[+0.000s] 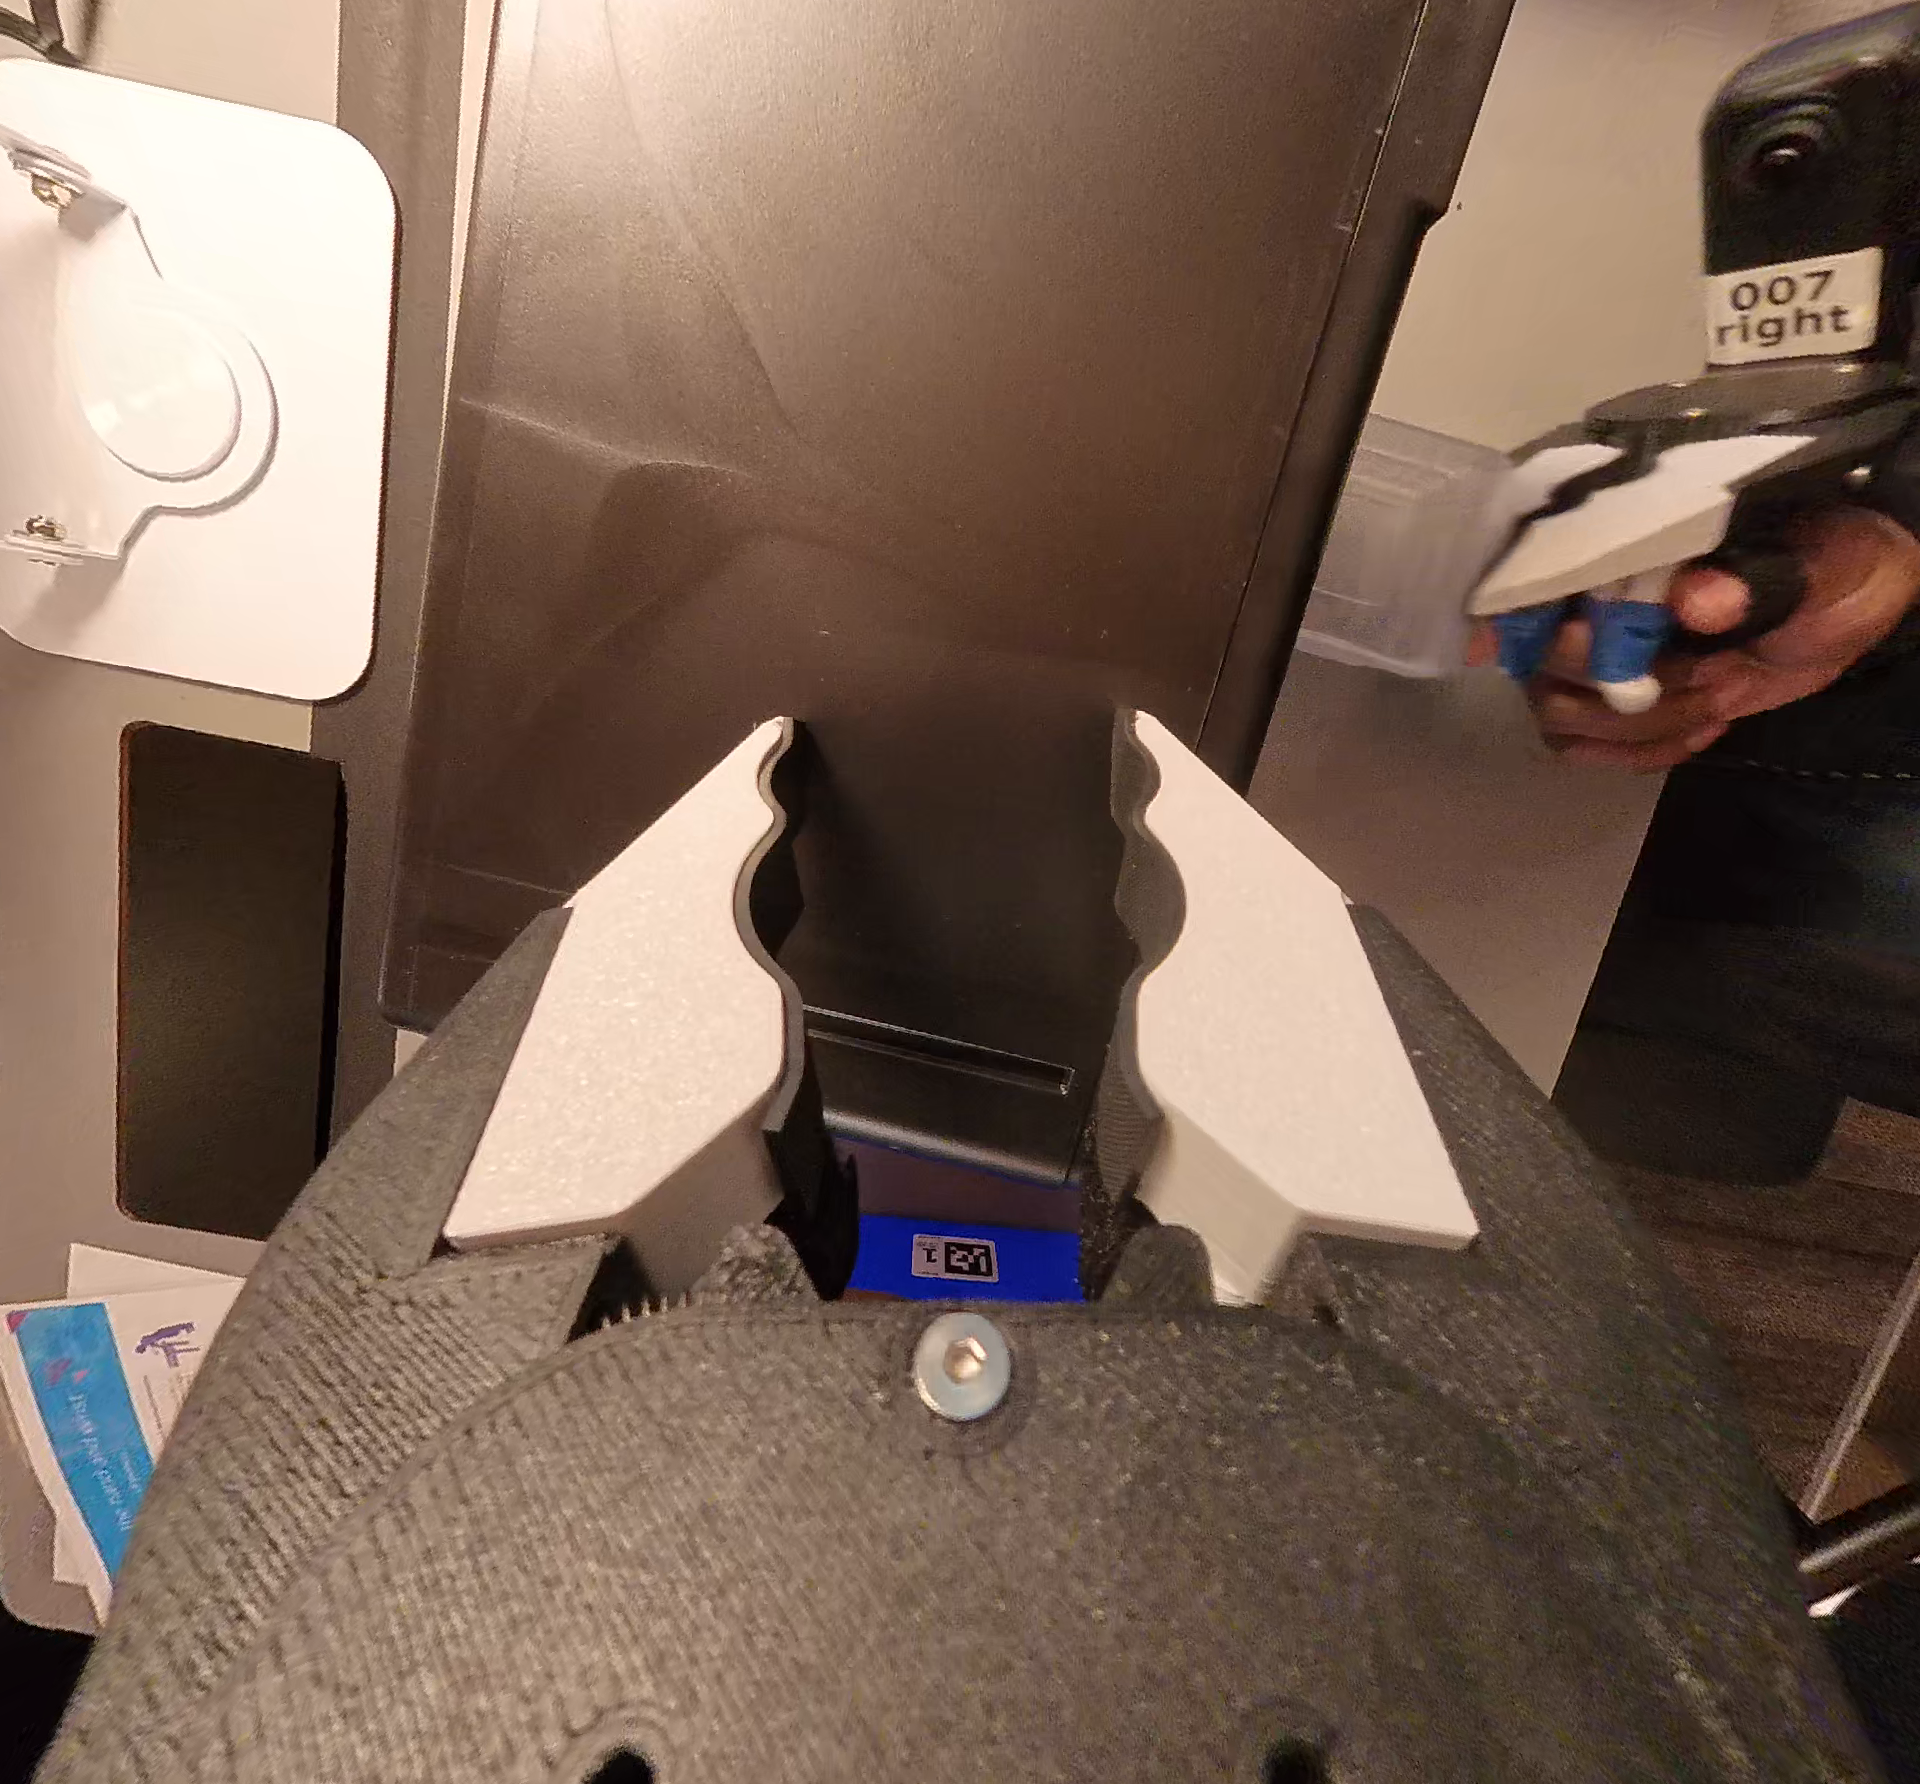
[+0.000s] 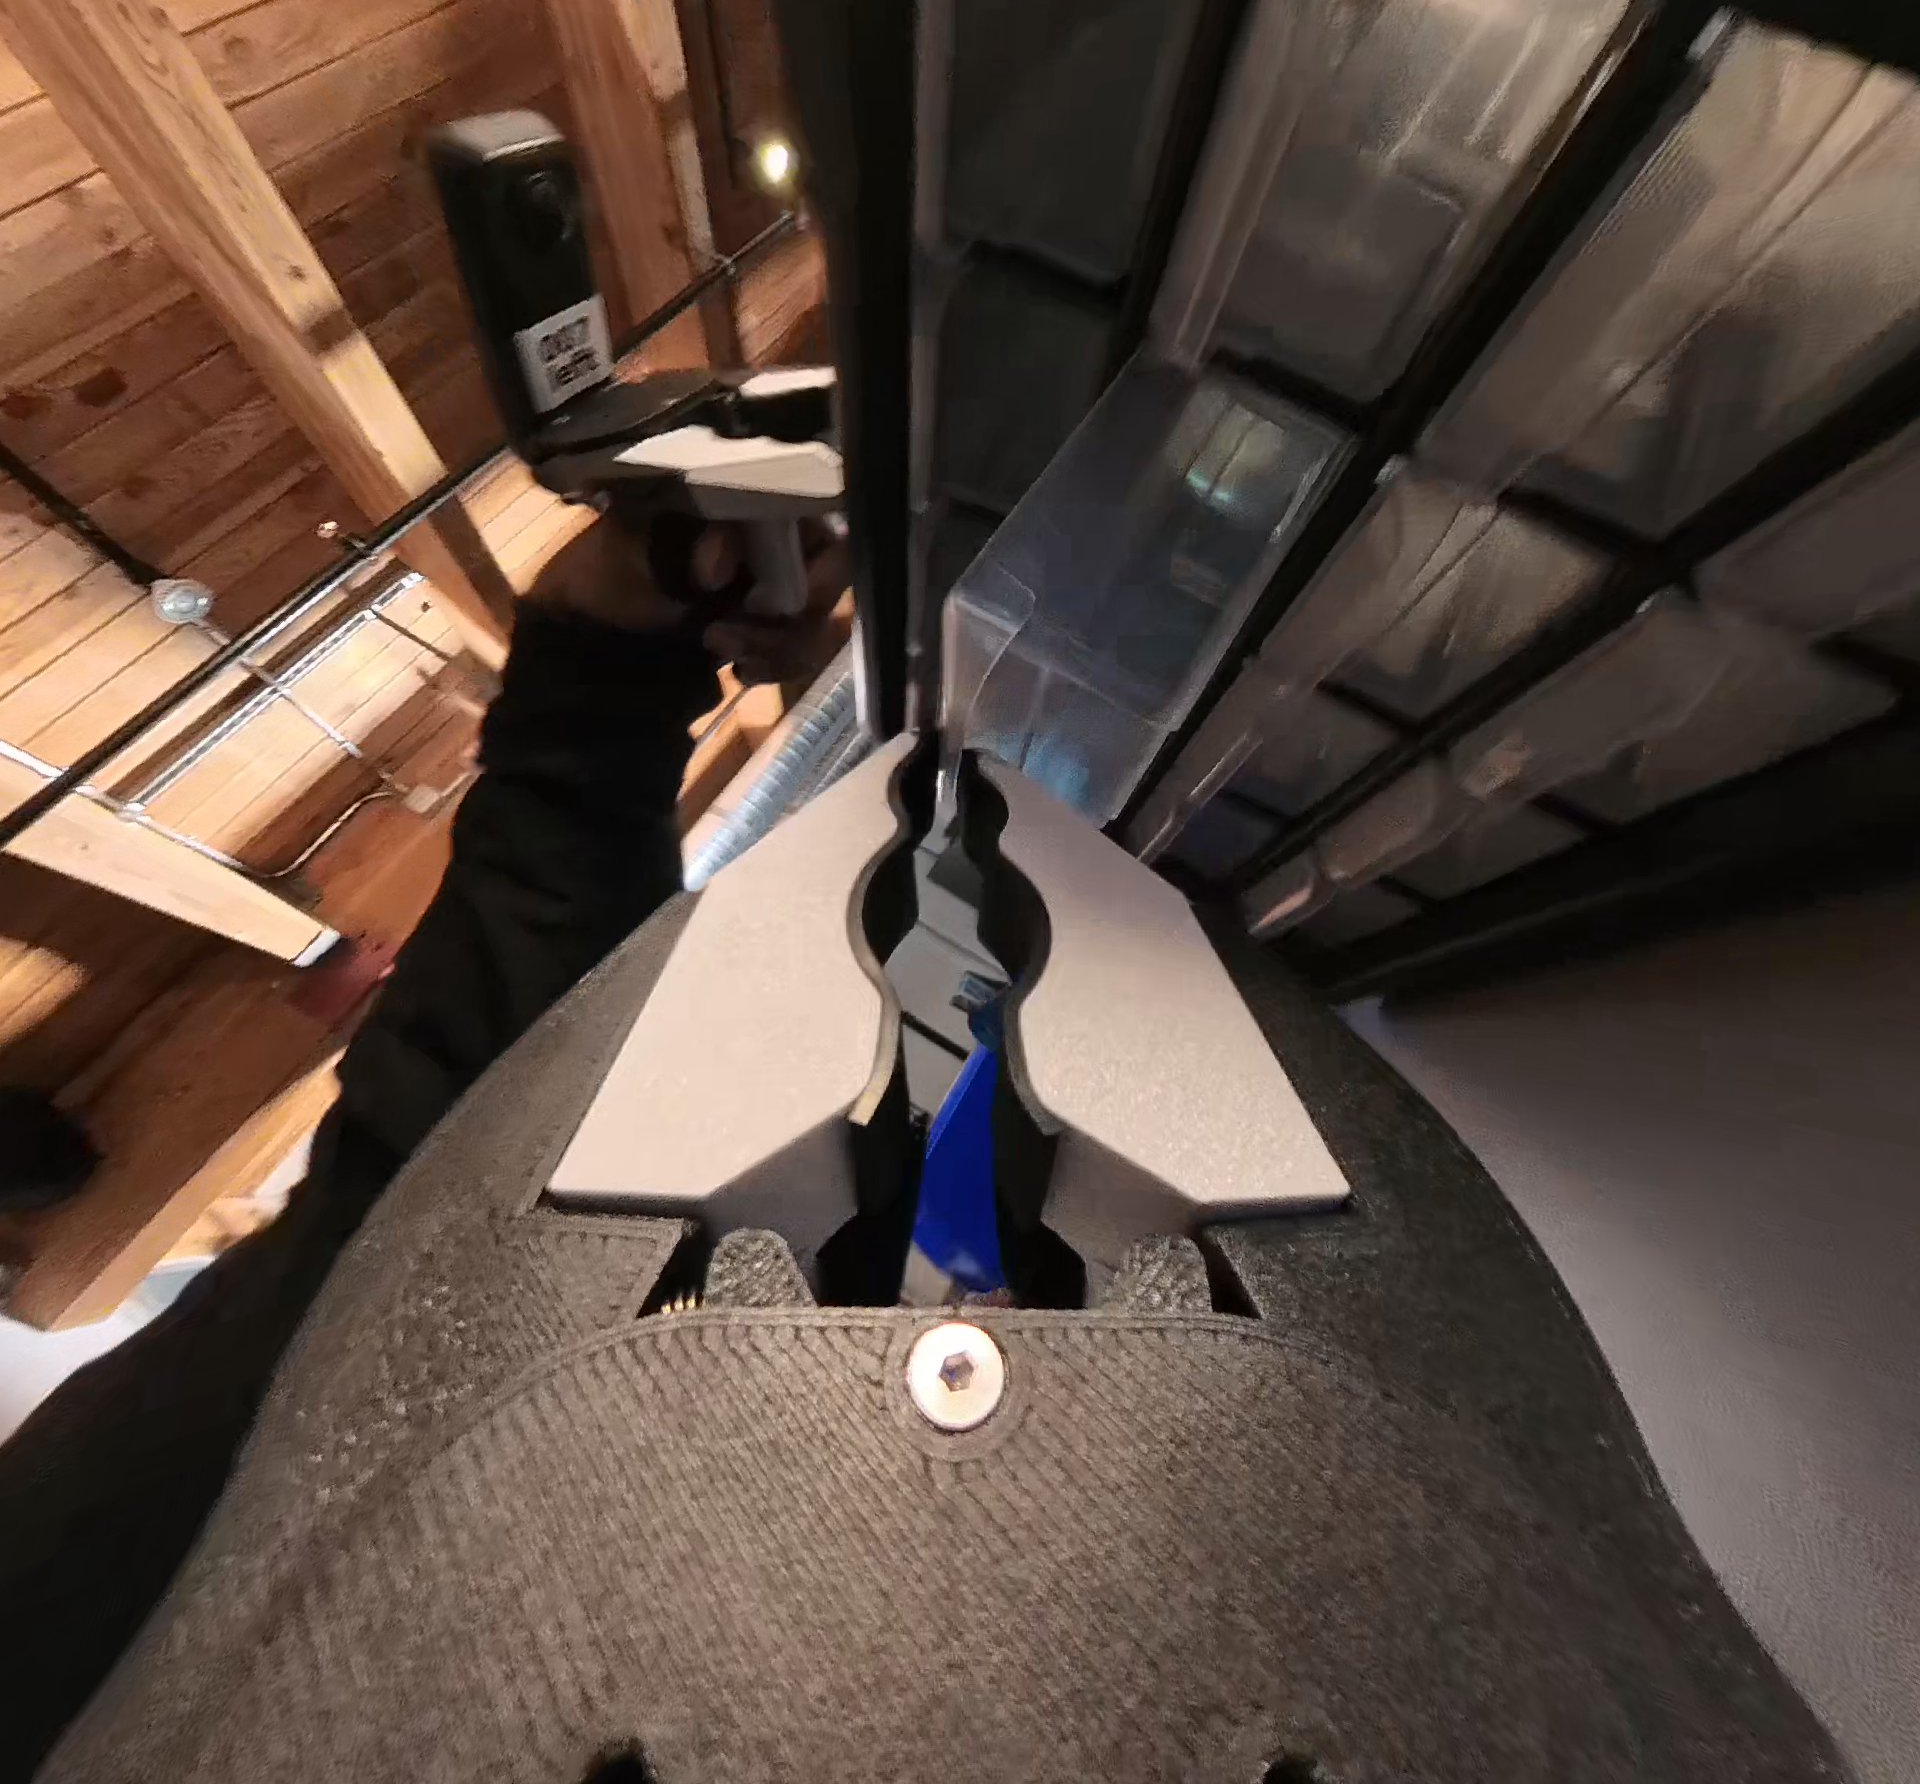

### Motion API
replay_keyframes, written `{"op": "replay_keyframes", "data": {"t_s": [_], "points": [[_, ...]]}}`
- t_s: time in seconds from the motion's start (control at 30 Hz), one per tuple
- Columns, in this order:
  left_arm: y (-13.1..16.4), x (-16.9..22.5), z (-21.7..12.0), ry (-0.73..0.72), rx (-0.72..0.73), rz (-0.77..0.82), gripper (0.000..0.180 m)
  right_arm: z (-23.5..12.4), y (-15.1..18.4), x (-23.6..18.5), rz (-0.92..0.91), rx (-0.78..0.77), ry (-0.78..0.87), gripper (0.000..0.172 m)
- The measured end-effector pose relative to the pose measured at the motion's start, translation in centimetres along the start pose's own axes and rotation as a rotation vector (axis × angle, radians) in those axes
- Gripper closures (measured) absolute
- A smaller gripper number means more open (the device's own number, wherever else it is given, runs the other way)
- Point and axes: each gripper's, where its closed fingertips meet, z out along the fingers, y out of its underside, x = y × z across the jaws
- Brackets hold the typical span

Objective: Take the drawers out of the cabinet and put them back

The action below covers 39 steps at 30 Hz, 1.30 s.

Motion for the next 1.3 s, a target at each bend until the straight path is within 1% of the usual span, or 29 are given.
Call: {"op": "replay_keyframes", "data": {"t_s": [0.2,0.3,0.37,0.43,0.53,0.63,0.7,0.77,0.83,0.93,1.07,1.17,1.27,1.3], "points": [[0.0,0.0,0.0,-0.001,0.003,-0.006,0.114,-5.8,2.5,-5.3,0.003,-0.084,-0.16,0.168],[0.0,0.0,0.0,-0.003,0.0,-0.009,0.114,-8.3,2.5,-7.1,-0.004,-0.13,-0.203,0.169],[0.0,0.0,0.0,-0.005,-0.002,-0.012,0.114,-9.8,1.8,-8.2,-0.02,-0.13,-0.227,0.169],[0.0,0.0,0.0,-0.005,-0.005,-0.014,0.114,-11.4,0.4,-9.7,-0.04,-0.126,-0.266,0.169],[-0.1,0.0,0.0,-0.006,-0.008,-0.015,0.115,-13.7,-2.6,-11.6,-0.127,-0.122,-0.285,0.168],[-0.1,0.0,0.0,-0.007,-0.009,-0.015,0.115,-16.0,-7.3,-12.6,-0.228,-0.103,-0.257,0.169],[-0.1,0.0,0.0,-0.007,-0.006,-0.016,0.114,-17.4,-11.1,-12.7,-0.291,-0.099,-0.221,0.168],[-0.1,0.0,0.0,-0.007,-0.005,-0.016,0.114,-18.5,-14.9,-11.5,-0.35,-0.099,-0.152,0.169],[-0.1,0.0,0.0,-0.008,-0.007,-0.015,0.115,-19.3,-18.2,-9.6,-0.338,-0.107,-0.095,0.169],[-0.2,0.1,0.1,-0.007,-0.007,-0.015,0.115,-19.9,-21.9,-5.2,-0.312,-0.121,0.022,0.168],[-0.2,0.1,0.1,-0.006,-0.005,-0.018,0.114,-20.0,-24.1,-0.3,-0.212,-0.131,0.106,0.169],[-0.2,0.1,0.0,-0.006,-0.001,-0.018,0.114,-20.0,-24.7,2.6,-0.169,-0.126,0.186,0.169],[-0.2,0.0,0.1,-0.006,-0.004,-0.015,0.115,-20.8,-24.7,5.5,-0.135,-0.15,0.354,0.17],[-0.2,0.0,0.0,-0.006,-0.007,-0.014,0.115,-21.2,-24.7,6.1,-0.143,-0.159,0.405,0.159]]}}
